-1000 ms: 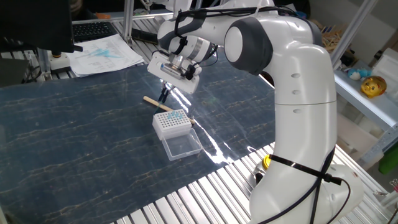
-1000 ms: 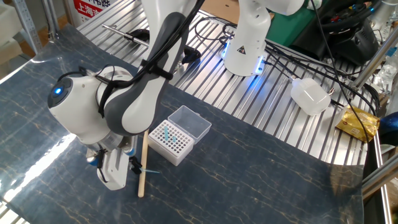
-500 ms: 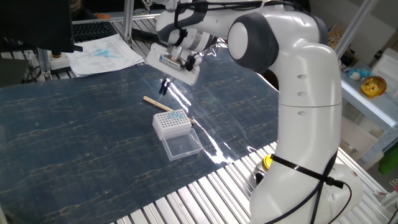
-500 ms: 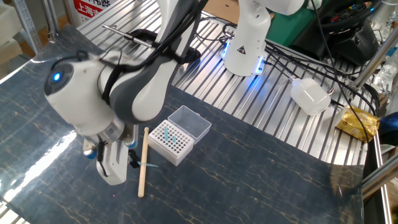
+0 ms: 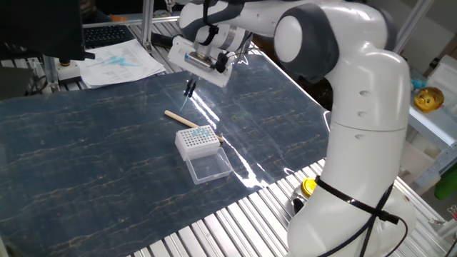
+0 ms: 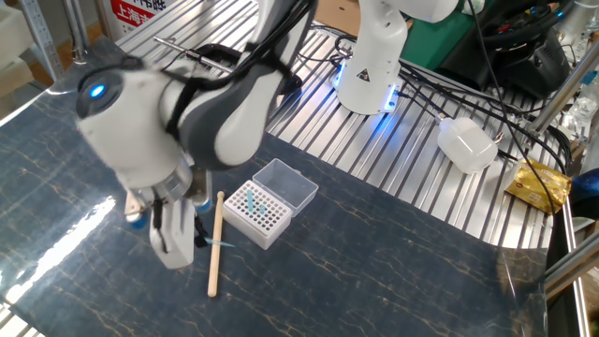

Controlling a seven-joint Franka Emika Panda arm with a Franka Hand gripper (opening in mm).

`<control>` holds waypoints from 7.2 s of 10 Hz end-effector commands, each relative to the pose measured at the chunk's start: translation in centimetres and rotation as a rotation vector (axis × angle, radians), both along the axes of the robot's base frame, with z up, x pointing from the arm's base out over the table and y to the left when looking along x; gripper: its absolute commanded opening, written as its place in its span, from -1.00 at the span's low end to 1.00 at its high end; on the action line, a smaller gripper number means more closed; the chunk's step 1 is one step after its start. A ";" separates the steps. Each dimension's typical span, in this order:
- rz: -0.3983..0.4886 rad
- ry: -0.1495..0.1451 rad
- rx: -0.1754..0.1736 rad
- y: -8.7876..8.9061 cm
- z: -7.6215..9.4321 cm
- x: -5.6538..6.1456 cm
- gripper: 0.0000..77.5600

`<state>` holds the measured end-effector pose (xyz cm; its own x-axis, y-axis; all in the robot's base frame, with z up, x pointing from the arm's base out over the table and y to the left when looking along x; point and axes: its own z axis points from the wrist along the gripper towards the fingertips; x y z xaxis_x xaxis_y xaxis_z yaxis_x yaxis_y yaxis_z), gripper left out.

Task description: Insert a medium pipette tip into the holder for medium pipette tips

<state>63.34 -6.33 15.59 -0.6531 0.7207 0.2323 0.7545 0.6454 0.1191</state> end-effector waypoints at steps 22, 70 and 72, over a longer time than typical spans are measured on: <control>0.492 -0.238 -0.286 0.4 4.8 -3.1 -0.97; 0.225 -0.518 -0.377 6.9 3.1 -11.0 -0.97; 0.224 -0.526 -0.388 7.0 2.9 -10.9 -0.97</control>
<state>51.95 0.70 18.93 -0.7710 0.5209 -0.3663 0.5033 0.8509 0.1506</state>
